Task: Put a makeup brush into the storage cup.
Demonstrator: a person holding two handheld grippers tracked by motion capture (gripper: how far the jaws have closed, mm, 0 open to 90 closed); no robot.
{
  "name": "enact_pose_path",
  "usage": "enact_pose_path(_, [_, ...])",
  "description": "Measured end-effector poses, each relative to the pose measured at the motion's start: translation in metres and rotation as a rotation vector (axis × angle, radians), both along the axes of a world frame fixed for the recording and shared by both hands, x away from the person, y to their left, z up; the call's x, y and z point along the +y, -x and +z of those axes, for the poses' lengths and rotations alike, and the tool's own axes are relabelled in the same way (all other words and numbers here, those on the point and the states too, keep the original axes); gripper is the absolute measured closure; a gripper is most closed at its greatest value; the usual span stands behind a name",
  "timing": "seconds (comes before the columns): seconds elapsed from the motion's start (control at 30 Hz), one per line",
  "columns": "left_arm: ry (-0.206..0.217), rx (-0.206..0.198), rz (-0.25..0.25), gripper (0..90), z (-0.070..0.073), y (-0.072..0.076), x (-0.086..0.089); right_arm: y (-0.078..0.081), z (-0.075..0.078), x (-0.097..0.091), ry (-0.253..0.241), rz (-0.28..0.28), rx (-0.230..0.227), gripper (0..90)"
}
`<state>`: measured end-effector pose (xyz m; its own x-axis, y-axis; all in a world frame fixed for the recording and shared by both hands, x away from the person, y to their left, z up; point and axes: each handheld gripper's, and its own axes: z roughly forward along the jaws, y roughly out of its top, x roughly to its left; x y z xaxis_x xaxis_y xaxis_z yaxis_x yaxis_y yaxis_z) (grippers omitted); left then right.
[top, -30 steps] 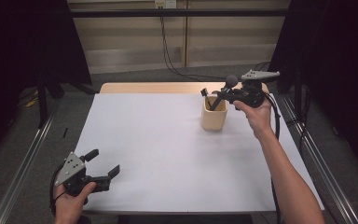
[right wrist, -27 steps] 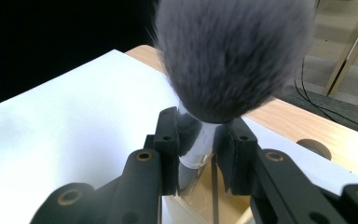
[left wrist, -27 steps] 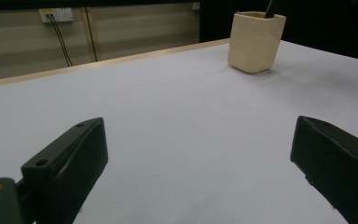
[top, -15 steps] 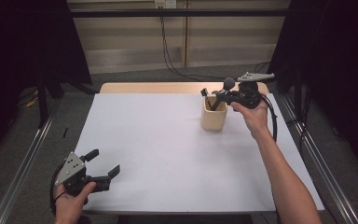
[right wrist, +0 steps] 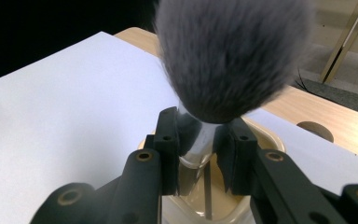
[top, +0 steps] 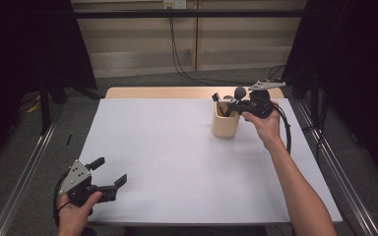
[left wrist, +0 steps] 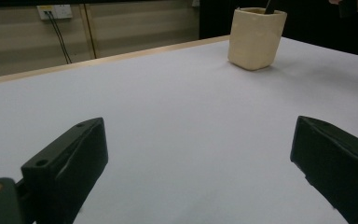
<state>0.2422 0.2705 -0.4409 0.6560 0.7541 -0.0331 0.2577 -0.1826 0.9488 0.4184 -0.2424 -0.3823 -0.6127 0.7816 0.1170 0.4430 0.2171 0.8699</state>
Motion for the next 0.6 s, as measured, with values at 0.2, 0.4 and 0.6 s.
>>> enact_pose_path(0.2, [-0.005, 0.0, 0.0, 3.8, 0.0, 0.0, 0.0, -0.002, -0.008, 0.0, 0.001, -0.001, 0.013, 71.9])
enact_pose_path(0.4, [0.004, 0.008, -0.004, 3.8, -0.001, -0.001, -0.001, -0.003, -0.014, 0.001, 0.0, -0.004, 0.019, 71.9])
enact_pose_path(0.6, [0.004, 0.008, -0.005, 3.8, -0.001, -0.001, -0.001, -0.003, -0.017, 0.003, -0.005, 0.002, 0.021, 71.8])
